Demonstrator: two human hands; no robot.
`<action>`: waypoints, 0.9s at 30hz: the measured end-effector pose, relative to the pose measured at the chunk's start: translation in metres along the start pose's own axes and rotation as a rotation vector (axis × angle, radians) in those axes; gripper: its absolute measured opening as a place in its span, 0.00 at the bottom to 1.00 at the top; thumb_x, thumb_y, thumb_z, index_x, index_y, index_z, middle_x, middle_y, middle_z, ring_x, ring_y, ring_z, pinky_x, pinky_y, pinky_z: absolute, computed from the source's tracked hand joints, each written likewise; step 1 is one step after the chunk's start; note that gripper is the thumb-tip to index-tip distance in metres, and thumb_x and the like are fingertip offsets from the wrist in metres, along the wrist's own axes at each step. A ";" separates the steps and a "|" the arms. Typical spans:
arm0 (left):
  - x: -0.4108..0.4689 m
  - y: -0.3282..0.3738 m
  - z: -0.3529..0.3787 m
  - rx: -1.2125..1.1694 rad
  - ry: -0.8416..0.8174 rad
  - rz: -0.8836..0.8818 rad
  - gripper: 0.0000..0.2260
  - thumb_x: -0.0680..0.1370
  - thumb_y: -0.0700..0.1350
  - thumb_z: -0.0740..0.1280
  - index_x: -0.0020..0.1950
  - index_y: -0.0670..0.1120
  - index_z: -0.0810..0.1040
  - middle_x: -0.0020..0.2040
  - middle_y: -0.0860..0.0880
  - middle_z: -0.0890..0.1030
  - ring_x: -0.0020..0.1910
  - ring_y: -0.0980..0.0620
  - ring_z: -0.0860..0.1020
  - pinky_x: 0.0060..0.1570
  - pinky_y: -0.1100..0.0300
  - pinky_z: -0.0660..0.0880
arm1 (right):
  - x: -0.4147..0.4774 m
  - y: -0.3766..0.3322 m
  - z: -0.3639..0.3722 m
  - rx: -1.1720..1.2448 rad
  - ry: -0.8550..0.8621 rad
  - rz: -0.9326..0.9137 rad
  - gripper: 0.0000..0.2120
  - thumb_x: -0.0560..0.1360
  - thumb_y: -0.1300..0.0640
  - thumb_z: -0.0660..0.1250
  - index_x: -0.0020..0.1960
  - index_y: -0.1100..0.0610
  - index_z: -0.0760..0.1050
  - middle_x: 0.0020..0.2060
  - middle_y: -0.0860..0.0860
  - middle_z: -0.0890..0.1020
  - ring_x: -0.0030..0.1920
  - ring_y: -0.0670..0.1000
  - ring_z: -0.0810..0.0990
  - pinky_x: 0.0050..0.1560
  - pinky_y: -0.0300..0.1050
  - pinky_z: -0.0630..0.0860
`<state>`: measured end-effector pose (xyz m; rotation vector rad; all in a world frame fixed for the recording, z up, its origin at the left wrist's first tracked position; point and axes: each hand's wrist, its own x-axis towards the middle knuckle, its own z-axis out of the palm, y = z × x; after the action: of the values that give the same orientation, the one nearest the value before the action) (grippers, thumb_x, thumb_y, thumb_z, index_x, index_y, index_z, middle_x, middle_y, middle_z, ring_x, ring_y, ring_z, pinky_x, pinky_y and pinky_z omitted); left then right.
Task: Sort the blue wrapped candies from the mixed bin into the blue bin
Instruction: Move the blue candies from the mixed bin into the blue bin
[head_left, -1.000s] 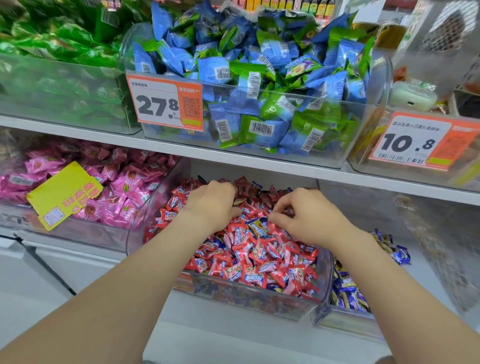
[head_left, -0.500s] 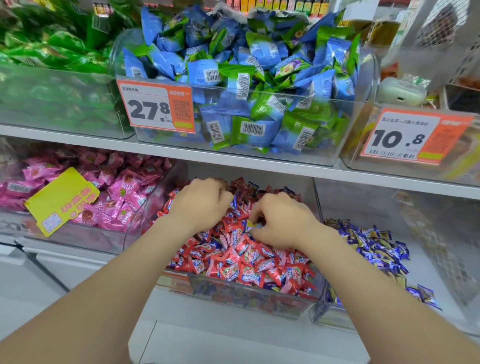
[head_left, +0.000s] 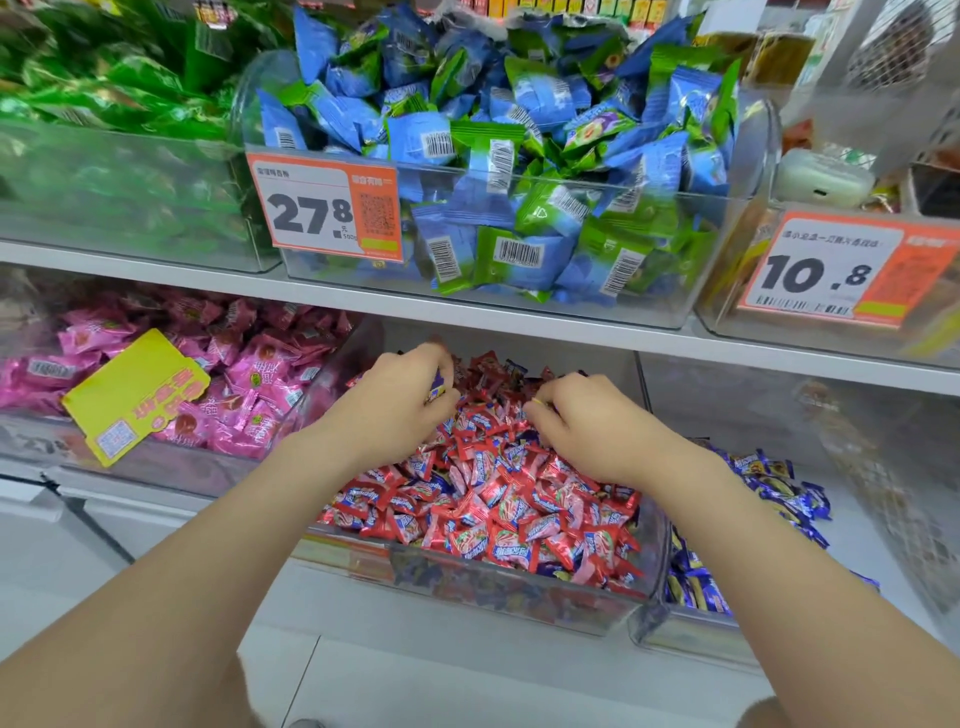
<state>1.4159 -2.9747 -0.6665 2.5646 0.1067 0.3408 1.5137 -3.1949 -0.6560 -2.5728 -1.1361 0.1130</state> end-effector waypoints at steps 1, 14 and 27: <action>-0.001 0.000 -0.002 0.028 -0.014 0.031 0.02 0.84 0.47 0.66 0.53 0.53 0.74 0.42 0.48 0.83 0.36 0.50 0.82 0.40 0.47 0.80 | 0.000 0.000 0.002 -0.014 -0.017 -0.007 0.18 0.86 0.54 0.58 0.44 0.61 0.78 0.34 0.56 0.82 0.35 0.55 0.79 0.46 0.56 0.78; -0.005 0.015 0.000 0.453 -0.108 -0.225 0.15 0.76 0.56 0.70 0.62 0.59 0.81 0.55 0.48 0.81 0.56 0.40 0.81 0.47 0.52 0.73 | 0.001 -0.022 0.005 -0.137 -0.200 0.042 0.15 0.72 0.41 0.76 0.57 0.45 0.84 0.46 0.42 0.77 0.52 0.48 0.76 0.51 0.48 0.77; 0.002 0.016 0.011 0.465 -0.136 -0.146 0.15 0.77 0.62 0.73 0.61 0.60 0.83 0.60 0.52 0.83 0.57 0.46 0.82 0.51 0.51 0.80 | -0.011 -0.027 -0.010 0.126 -0.096 0.069 0.17 0.74 0.43 0.74 0.38 0.56 0.77 0.30 0.51 0.77 0.31 0.46 0.73 0.36 0.42 0.69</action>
<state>1.4206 -2.9931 -0.6667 3.0059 0.3571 0.0897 1.4893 -3.1888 -0.6389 -2.5182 -1.0387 0.3171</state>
